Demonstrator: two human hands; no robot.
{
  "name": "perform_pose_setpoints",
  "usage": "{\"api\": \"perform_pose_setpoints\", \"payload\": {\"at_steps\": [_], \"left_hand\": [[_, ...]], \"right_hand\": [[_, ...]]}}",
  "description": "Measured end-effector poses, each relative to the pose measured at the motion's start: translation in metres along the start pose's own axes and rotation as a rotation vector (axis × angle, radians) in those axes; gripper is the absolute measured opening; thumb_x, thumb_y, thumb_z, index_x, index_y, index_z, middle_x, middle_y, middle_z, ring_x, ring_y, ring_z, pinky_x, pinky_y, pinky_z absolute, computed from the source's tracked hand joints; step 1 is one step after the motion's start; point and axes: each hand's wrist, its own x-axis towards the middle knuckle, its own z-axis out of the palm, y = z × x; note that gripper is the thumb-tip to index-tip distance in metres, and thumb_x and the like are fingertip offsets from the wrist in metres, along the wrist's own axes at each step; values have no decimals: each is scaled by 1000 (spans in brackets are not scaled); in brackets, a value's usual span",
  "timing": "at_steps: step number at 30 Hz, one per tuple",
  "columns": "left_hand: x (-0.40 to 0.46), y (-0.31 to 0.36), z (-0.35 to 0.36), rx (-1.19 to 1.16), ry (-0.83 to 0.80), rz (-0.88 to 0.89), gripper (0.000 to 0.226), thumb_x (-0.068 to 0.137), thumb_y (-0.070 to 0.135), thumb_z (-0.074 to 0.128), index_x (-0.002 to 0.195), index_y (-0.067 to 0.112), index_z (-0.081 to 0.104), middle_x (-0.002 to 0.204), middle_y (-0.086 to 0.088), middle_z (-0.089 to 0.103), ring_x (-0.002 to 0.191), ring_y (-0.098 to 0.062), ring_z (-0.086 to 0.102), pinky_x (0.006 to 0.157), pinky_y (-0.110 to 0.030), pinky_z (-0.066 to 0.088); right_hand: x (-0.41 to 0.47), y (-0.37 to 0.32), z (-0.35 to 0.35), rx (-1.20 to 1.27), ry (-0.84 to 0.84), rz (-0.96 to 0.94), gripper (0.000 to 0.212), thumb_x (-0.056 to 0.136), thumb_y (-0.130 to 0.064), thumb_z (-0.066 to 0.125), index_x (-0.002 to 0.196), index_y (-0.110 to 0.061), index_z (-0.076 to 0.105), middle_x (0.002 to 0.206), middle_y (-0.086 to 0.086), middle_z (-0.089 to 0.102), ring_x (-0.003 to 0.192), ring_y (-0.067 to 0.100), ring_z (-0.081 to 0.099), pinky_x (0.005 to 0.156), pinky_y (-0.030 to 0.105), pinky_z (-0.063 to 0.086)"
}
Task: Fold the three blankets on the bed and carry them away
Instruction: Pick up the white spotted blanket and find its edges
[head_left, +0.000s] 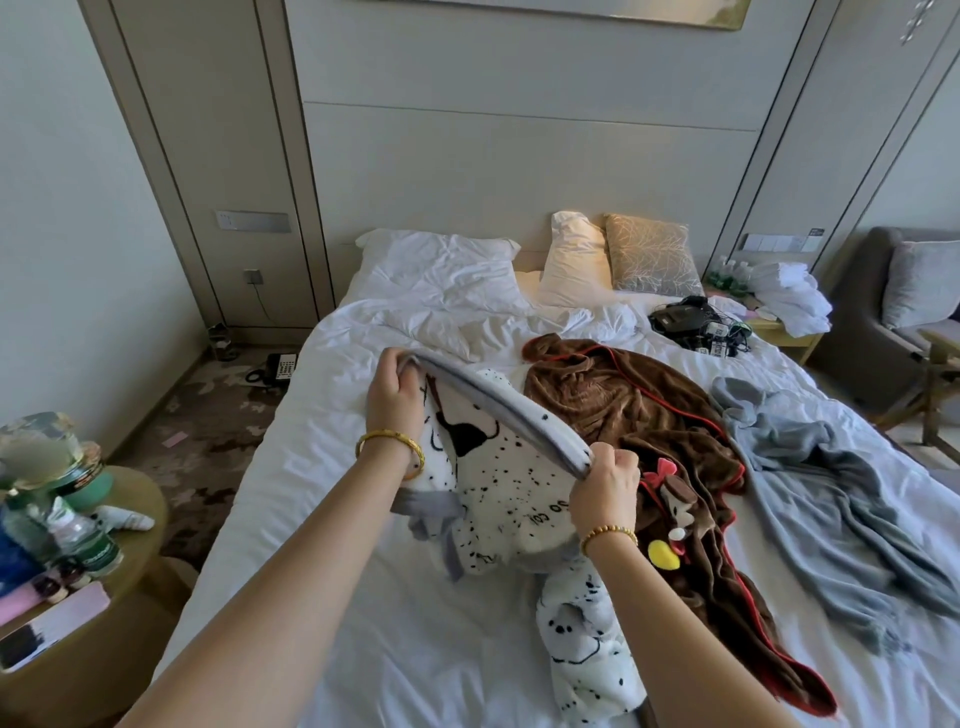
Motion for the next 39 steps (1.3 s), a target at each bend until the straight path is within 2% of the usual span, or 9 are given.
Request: {"api": "perform_pose_setpoints", "payload": {"at_steps": [3, 7, 13, 20, 25, 27, 31, 34, 39], "left_hand": [[3, -7, 1, 53, 5, -25, 13, 96, 18, 37, 88, 18, 47, 68, 7, 48, 59, -8, 44, 53, -25, 35], [6, -32, -7, 107, 123, -152, 16, 98, 19, 34, 91, 14, 47, 74, -1, 50, 68, -23, 47, 55, -29, 33], [4, -50, -15, 83, 293, -225, 24, 100, 16, 32, 110, 6, 52, 101, -11, 56, 85, -26, 50, 71, -31, 35], [8, -57, -10, 206, 85, -304, 23, 100, 17, 31, 106, 4, 48, 101, -21, 56, 88, -34, 53, 70, -34, 35], [10, -56, -13, 78, 298, -346, 21, 100, 18, 29, 104, 7, 47, 108, -22, 57, 94, -36, 55, 71, -35, 36], [11, -54, -16, 82, 329, -295, 18, 99, 17, 30, 99, 11, 46, 99, -19, 57, 93, -36, 57, 68, -34, 35], [8, -43, -8, 242, 39, -44, 14, 96, 16, 37, 97, 11, 51, 89, -11, 58, 81, -32, 56, 61, -29, 36], [-2, -28, 6, 428, -212, 178, 17, 94, 15, 44, 103, 13, 58, 78, -4, 57, 67, -24, 52, 48, -24, 33], [-23, -3, 23, 623, -341, 367, 19, 93, 17, 46, 106, 12, 58, 98, -12, 65, 91, -31, 60, 74, -41, 52]], "right_hand": [[4, -2, -5, 76, 5, 24, 33, 79, 8, 43, 106, -9, 47, 109, 11, 41, 97, 28, 43, 76, 33, 41], [17, -12, -19, 95, -173, -141, 31, 79, 9, 37, 82, -19, 50, 71, -2, 50, 70, 22, 49, 55, 23, 34], [26, -2, -27, -155, -177, -161, 28, 80, 6, 44, 102, -10, 53, 107, 9, 38, 100, 26, 39, 80, 33, 43], [21, 13, -23, -46, -250, -177, 43, 83, 7, 40, 116, -13, 58, 110, 8, 51, 104, 25, 49, 89, 32, 45], [26, 17, -23, 16, -286, -196, 20, 87, 0, 43, 95, -17, 50, 85, 1, 47, 74, 17, 49, 65, 21, 39], [28, 23, -24, -97, -359, -153, 20, 86, -3, 45, 101, -13, 52, 92, 4, 44, 84, 24, 53, 75, 27, 44], [23, 10, -21, -233, -578, -86, 44, 85, -14, 53, 128, -17, 43, 123, 11, 43, 114, 32, 47, 96, 40, 44], [11, -23, -11, 12, -613, -171, 61, 84, -30, 65, 136, -17, 37, 131, 8, 46, 117, 24, 48, 97, 34, 44], [-3, -62, 3, 258, -439, -242, 20, 85, -32, 62, 86, -21, 46, 78, -6, 48, 69, 12, 45, 55, 20, 31]]}}
